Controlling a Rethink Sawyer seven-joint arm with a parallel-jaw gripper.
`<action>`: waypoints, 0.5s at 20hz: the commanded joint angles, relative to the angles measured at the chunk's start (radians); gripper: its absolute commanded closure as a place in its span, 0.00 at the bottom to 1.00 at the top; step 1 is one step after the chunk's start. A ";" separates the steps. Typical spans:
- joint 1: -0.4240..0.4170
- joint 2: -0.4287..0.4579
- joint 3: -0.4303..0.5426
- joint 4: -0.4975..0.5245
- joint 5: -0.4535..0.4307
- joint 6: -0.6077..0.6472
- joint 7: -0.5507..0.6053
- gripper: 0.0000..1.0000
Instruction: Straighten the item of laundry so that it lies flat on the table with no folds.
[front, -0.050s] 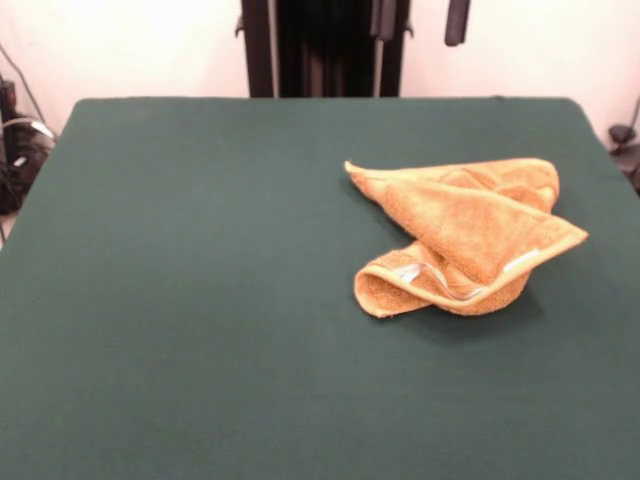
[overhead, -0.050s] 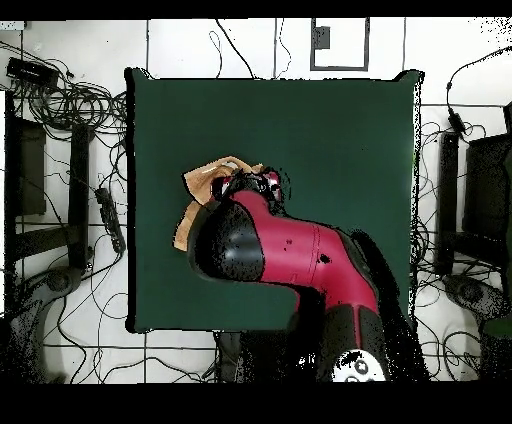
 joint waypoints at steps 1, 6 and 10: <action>0.045 0.082 0.004 -0.092 0.064 0.015 0.258 0.00; 0.041 0.080 0.006 -0.082 0.081 -0.011 0.254 0.00; 0.073 0.132 -0.011 -0.136 0.103 -0.032 0.278 0.00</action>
